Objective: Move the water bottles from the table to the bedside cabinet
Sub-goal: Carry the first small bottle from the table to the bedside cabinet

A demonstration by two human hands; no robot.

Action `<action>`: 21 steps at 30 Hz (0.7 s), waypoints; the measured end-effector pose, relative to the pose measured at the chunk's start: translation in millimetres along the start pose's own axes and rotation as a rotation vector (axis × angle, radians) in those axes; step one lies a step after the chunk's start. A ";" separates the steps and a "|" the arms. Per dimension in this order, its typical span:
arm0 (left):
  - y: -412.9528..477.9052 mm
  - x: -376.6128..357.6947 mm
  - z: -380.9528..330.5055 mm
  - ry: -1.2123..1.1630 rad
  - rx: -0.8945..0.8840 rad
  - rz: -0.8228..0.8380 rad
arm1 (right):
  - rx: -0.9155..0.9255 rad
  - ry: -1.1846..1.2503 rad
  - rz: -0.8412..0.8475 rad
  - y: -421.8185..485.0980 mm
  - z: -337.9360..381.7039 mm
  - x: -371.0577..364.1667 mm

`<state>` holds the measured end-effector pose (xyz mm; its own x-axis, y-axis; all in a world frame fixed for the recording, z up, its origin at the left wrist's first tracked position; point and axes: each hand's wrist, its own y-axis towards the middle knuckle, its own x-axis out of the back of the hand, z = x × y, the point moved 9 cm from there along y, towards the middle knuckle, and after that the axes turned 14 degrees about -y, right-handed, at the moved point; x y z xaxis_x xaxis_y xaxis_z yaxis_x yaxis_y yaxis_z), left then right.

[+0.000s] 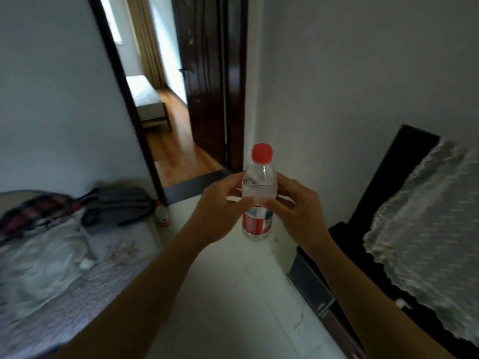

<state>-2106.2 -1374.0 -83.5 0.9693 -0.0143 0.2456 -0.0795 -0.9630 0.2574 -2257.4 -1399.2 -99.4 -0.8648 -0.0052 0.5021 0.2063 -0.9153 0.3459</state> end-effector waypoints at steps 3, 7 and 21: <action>-26.2 61.0 9.2 0.064 0.033 -0.120 | 0.060 0.040 0.119 11.2 28.9 -61.6; -67.4 139.9 15.2 0.064 0.048 -0.258 | 0.147 0.092 0.219 18.7 76.5 -133.4; -220.1 373.4 32.9 0.158 0.080 -0.540 | 0.404 0.221 0.413 -19.9 250.7 -355.7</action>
<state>-1719.1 -1176.2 -79.2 0.8201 0.5207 0.2374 0.4421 -0.8398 0.3150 -1839.1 -1278.2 -86.2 -0.7419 -0.4494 0.4977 0.6641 -0.5952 0.4524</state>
